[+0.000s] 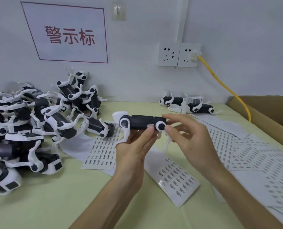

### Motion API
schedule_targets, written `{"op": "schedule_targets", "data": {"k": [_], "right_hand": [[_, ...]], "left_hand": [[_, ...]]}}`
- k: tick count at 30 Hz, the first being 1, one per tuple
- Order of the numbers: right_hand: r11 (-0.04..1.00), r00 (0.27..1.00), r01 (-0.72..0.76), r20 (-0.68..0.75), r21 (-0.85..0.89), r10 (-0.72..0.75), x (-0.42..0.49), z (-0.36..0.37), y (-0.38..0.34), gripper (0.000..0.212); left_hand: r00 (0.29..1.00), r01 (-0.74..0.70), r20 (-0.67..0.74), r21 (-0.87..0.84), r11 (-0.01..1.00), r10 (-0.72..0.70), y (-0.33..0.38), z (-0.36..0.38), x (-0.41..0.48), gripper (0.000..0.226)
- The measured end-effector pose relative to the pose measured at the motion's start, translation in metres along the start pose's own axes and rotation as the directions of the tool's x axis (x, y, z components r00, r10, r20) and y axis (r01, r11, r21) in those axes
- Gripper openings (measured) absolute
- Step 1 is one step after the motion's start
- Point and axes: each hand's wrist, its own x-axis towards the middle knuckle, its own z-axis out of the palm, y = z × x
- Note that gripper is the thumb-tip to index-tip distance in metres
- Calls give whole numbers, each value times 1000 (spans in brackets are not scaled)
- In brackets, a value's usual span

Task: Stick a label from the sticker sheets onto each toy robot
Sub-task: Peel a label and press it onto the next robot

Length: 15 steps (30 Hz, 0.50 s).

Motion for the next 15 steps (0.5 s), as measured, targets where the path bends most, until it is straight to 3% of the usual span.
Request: {"op": "schedule_targets", "data": {"k": [8,15], "right_hand": [[985,999,19,-41,169,-12,-19,10,9,21],[975,1000,3,-14,222,0,-20,9,5,17]], "left_hand": [[997,-80,5,201,976,81,-7,-8,5,37],[998,-44,58,326,944,26,-13,-6,2,34]]}}
